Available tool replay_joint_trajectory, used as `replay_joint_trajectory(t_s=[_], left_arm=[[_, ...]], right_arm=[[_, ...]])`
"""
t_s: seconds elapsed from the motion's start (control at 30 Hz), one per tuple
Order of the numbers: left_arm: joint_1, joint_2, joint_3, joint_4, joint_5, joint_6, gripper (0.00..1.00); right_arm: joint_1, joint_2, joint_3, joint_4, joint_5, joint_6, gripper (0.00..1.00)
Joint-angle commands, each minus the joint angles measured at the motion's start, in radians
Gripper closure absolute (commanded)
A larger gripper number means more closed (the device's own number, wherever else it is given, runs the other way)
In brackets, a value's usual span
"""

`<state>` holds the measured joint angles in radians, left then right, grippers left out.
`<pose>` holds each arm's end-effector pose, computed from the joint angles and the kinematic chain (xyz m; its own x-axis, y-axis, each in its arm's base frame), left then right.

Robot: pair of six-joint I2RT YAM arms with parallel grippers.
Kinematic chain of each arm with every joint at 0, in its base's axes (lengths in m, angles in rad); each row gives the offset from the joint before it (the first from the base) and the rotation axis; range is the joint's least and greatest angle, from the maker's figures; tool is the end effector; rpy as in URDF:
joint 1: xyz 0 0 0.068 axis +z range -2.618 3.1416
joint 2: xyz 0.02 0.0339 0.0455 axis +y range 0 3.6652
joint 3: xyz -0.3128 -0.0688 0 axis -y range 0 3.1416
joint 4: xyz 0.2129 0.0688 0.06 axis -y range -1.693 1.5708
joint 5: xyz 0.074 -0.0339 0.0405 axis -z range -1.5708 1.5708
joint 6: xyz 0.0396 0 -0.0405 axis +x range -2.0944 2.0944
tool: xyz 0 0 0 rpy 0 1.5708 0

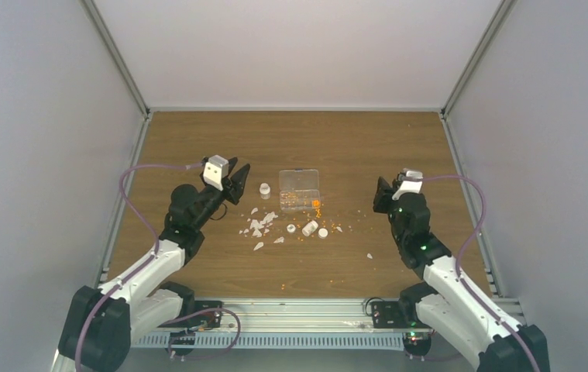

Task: Sort the pills into containers
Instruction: Reset both arms

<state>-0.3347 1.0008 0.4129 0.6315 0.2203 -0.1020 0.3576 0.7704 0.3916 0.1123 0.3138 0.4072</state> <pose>0.1617 -0.0654 0.3136 -0.0127 -0.1008 -0.9948 0.5282 0.8441 -0.0923 0.1197 0.0317 0.2789 -0.2479 0.3095 -0.9180 0.0481 0.9504 0.3074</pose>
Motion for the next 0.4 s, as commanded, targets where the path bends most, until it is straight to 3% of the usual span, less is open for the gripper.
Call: replay_joint_trajectory(t_s=[0.0, 0.37], left_arm=[[0.008, 0.006, 0.004, 0.053, -0.003, -0.004, 0.01], [0.007, -0.005, -0.002, 0.057, 0.0, -0.007, 0.01]], right_arm=[[-0.008, 0.027, -0.004, 0.012, 0.029, 0.018, 0.0], [-0.008, 0.057, -0.007, 0.018, 0.043, 0.033, 0.0]])
